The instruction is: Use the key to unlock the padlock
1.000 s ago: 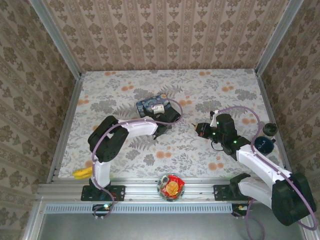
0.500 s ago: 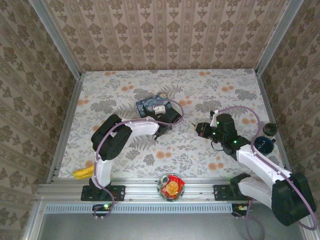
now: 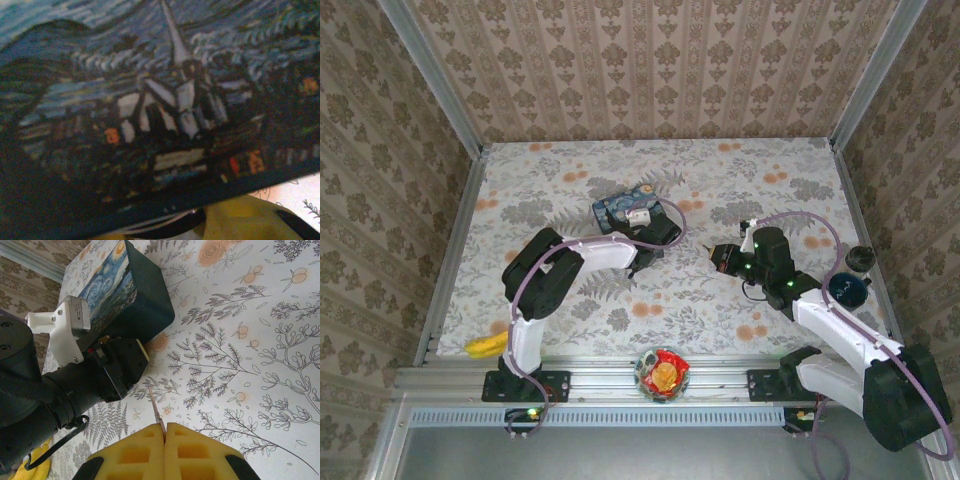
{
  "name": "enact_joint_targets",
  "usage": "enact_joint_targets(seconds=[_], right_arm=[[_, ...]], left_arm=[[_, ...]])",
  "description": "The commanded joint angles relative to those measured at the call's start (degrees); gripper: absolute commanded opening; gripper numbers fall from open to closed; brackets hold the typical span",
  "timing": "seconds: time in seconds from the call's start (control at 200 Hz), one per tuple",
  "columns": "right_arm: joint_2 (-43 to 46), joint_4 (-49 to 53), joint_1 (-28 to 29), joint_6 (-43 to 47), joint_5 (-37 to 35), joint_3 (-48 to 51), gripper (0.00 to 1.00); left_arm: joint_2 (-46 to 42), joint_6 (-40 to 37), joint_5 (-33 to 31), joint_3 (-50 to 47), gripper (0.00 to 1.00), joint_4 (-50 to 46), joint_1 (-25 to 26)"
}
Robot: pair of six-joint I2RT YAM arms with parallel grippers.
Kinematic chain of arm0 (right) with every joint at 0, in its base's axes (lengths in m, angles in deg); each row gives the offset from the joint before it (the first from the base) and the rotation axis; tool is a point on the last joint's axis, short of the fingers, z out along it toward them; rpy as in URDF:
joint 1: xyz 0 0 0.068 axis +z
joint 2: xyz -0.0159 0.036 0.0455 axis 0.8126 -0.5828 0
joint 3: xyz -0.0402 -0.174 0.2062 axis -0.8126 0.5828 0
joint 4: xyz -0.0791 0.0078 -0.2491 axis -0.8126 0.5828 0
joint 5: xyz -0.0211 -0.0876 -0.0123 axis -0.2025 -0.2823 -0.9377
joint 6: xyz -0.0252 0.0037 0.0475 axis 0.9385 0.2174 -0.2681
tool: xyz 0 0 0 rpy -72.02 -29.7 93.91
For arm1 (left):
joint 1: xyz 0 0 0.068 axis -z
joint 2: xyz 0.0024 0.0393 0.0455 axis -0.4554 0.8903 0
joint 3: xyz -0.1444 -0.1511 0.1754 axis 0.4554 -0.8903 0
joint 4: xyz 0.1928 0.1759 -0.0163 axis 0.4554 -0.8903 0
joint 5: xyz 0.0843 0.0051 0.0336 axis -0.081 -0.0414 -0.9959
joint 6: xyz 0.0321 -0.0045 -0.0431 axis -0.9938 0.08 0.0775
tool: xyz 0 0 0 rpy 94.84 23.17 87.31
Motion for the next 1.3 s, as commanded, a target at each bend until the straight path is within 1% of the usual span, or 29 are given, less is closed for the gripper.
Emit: enact_joint_targets(seconds=[0.0,0.09,0.155,0.25,0.31,0.385,0.585,0.63,0.645,0.68,0.725,0.755,0.89,0.945,1.01,1.025,1.135,1.295], right_arm=[[0.05,-1.09,-0.29,-0.75,1.06,0.21,0.0],[0.05,-1.03,-0.26,-0.73,1.25,0.39,0.0],[0.09,-1.01,-0.23,-0.75,1.43,0.39,0.0],[0.22,-0.83,-0.23,-0.75,1.44,0.39,0.0],[0.23,-0.83,-0.24,-0.75,1.44,0.39,0.0],[0.32,-0.87,-0.28,-0.81,1.37,0.39,0.0],[0.31,-1.1,-0.27,-1.01,1.36,0.43,0.0],[0.4,-1.1,-0.27,-1.02,1.35,0.59,0.0],[0.4,-1.03,-0.24,-1.01,1.35,0.65,0.0],[0.48,-1.07,-0.26,-0.96,1.35,0.74,0.0],[0.62,-1.18,-0.25,-1.02,1.39,0.96,0.0],[0.67,-1.24,-0.21,-1.02,1.52,1.08,0.0],[1.01,-3.19,-0.14,-0.04,2.95,2.24,0.0],[1.1,-4.68,-0.05,0.5,3.48,3.12,0.0],[1.03,-7.06,0.02,1.12,4.01,4.46,0.0],[0.97,-7.45,0.06,1.17,4.06,4.77,0.0],[-0.35,-11.81,0.73,1.53,4.6,6.96,0.0],[-4.9,-18.53,3.53,1.53,4.09,8.73,0.0]], left_arm=[[0.88,-1.08,-0.27,1.22,0.33,0.2,-0.54],[0.71,-1.59,-0.19,1.09,0.34,0.37,-0.65],[0.8,-1.87,0.07,1.26,0.4,0.29,-0.82],[0.86,-1.87,0.42,1.1,0.45,0.21,-1.18],[0.88,-2.0,0.52,1.1,0.5,0.31,-1.2],[0.88,-2.22,0.56,1.18,0.5,0.57,-1.21],[1.14,-2.7,0.69,1.1,0.39,1.34,-1.2],[1.21,-2.99,0.78,1.12,0.34,1.52,-1.2],[1.23,-2.99,0.78,1.14,0.31,1.52,-1.2],[1.16,-3.14,0.87,1.1,0.25,1.65,-1.21],[1.02,-3.4,1.36,1.12,0.22,1.78,-1.25],[0.81,-3.82,1.99,1.1,0.2,1.92,-1.2],[-0.65,-5.32,4.51,1.9,0.18,0.61,-0.93],[-1.36,-4.58,6.52,2.64,0.06,-1.18,-0.69],[-2.34,-3.16,10.06,3.26,0.03,-2.52,-0.5],[-2.55,-2.77,10.95,3.29,0.0,-2.67,-0.54],[-4.3,0.46,16.63,3.03,0.0,-2.77,-0.08],[-6.12,5.42,22.32,2.21,0.0,-2.89,0.12]])
